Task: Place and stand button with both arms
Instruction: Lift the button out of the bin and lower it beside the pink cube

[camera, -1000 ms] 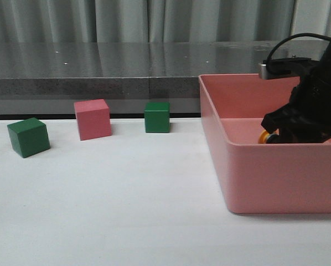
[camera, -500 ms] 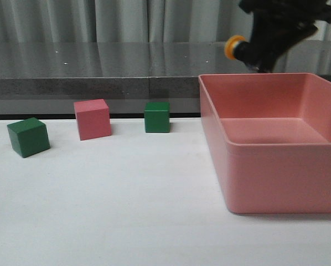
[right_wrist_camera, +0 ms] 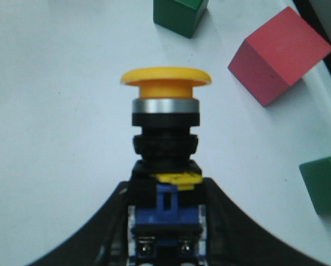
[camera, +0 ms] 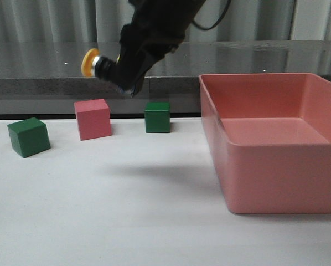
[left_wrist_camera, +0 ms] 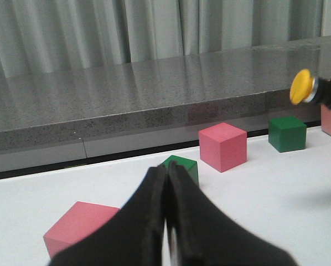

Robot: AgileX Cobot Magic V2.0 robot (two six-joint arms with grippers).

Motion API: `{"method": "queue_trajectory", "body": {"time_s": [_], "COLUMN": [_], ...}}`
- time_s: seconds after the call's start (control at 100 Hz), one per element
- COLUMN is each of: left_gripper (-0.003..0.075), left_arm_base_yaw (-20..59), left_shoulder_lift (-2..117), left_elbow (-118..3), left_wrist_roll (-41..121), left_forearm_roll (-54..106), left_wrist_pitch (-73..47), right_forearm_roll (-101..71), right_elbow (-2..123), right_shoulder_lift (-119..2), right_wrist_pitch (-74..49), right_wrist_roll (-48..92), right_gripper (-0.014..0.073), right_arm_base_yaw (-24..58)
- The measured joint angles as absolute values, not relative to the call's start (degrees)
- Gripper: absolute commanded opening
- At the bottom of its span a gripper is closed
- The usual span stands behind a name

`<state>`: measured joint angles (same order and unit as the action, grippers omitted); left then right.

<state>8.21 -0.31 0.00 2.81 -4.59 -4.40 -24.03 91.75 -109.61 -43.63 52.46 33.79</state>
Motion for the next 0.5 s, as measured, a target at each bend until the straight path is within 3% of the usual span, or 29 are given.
{"method": "queue_trajectory", "body": {"time_s": [0.37, 0.5], "left_gripper": [-0.0020, -0.0020], "left_arm_base_yaw": [8.2, 8.2], "left_shoulder_lift": [-0.3, -0.3], "left_elbow": [0.0, 0.0], "left_wrist_roll": [2.8, 2.8], "left_forearm_roll": [-4.6, -4.6], "left_wrist_pitch": [-4.4, -4.4], "right_forearm_roll": [-14.8, -14.3], "right_elbow": [91.7, 91.7], "right_shoulder_lift": [-121.2, -122.2], "right_wrist_pitch": [-38.0, -37.5], "right_wrist_roll": [53.0, 53.0], "right_gripper": [0.0060, 0.0147], "right_arm_base_yaw": [37.5, 37.5]}}
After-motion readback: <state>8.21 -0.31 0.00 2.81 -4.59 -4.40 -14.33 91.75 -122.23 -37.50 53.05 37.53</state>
